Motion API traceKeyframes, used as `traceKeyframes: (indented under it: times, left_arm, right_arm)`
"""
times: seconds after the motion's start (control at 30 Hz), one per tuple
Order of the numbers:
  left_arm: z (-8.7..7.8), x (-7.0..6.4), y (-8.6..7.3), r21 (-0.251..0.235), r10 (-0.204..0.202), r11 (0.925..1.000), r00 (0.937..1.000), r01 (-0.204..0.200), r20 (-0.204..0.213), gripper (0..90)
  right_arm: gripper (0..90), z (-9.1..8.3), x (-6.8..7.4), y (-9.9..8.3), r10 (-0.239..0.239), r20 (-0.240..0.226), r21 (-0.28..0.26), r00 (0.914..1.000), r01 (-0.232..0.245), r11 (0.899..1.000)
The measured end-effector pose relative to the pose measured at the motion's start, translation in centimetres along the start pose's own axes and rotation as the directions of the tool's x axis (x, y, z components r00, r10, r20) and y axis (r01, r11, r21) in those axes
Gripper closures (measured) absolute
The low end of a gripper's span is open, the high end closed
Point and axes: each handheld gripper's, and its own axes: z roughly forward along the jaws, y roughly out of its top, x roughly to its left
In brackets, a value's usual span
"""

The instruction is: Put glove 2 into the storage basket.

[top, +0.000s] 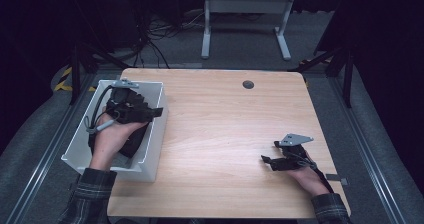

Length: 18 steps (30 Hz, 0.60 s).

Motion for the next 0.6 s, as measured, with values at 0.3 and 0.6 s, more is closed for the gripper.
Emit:
traceKeyframes:
  times: [0.3, 0.6]
  left_arm:
    - [2.8, -4.9, 0.8, 0.002, 0.072, 0.9974, 0.9935, -0.072, 0.089, 17.5]
    - [6.4, -8.6, 0.4, 0.006, 0.122, 0.9922, 0.9800, -0.125, 0.157, 17.5]
  right_arm:
    - [20.9, 0.0, 0.0, 0.0, -0.002, 0.004, 0.003, 1.0000, 0.002, 1.000]
    - [20.4, 0.0, 0.0, 0.0, -0.003, 0.004, 0.004, 1.0000, 0.003, 1.000]
